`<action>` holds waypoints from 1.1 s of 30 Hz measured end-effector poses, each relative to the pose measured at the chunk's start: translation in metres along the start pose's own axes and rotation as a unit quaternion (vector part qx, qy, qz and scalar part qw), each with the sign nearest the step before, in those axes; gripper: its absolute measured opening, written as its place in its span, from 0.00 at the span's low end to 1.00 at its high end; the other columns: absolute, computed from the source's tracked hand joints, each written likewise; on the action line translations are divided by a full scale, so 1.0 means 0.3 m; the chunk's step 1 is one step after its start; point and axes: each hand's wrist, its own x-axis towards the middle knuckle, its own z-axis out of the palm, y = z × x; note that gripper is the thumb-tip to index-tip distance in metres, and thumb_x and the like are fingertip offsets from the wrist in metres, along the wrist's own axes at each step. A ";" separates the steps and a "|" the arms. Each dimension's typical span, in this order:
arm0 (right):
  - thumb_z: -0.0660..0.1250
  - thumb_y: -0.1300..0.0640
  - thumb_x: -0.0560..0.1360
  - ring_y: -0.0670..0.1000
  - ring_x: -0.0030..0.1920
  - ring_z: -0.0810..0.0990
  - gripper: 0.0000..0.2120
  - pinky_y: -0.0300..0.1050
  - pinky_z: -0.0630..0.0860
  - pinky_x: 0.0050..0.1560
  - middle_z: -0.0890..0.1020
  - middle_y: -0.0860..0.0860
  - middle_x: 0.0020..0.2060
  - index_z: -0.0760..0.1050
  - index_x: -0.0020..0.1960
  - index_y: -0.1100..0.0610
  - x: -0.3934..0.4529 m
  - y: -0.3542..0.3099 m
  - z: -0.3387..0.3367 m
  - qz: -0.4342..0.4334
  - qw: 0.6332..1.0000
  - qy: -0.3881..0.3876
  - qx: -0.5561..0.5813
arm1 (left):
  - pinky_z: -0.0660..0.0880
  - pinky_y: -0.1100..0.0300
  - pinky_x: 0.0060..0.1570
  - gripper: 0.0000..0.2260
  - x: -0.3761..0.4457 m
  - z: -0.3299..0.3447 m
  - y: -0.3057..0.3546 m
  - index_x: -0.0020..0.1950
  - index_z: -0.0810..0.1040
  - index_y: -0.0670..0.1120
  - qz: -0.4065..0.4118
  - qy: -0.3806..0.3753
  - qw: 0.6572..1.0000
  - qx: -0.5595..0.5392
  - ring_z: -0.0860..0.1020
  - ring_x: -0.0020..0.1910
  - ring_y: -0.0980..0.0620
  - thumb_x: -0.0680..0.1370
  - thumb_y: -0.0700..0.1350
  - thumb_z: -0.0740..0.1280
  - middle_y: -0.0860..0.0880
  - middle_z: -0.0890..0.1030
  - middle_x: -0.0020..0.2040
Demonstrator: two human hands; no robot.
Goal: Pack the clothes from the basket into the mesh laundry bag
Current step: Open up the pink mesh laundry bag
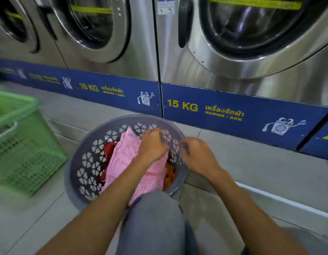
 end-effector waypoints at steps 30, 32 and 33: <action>0.69 0.39 0.76 0.49 0.68 0.78 0.37 0.51 0.76 0.64 0.76 0.46 0.72 0.57 0.80 0.43 -0.032 -0.180 -0.132 0.046 0.898 0.007 0.438 | 0.80 0.50 0.53 0.10 -0.110 -0.466 0.256 0.50 0.83 0.44 0.028 -0.026 0.929 -0.368 0.84 0.47 0.47 0.72 0.33 0.70 0.46 0.86 0.47; 0.70 0.37 0.73 0.47 0.64 0.81 0.33 0.51 0.78 0.62 0.79 0.43 0.68 0.66 0.76 0.39 -0.051 -0.169 -0.237 0.035 0.879 0.057 0.473 | 0.80 0.50 0.54 0.11 -0.139 -0.476 0.351 0.52 0.83 0.43 0.050 -0.064 0.906 -0.415 0.84 0.49 0.46 0.73 0.32 0.70 0.45 0.86 0.48; 0.71 0.38 0.72 0.47 0.62 0.82 0.31 0.52 0.79 0.62 0.81 0.43 0.65 0.70 0.73 0.39 -0.070 -0.159 -0.286 0.037 0.872 0.075 0.482 | 0.80 0.51 0.54 0.12 -0.142 -0.469 0.385 0.55 0.82 0.43 0.060 -0.080 0.908 -0.407 0.84 0.51 0.46 0.73 0.34 0.71 0.45 0.86 0.50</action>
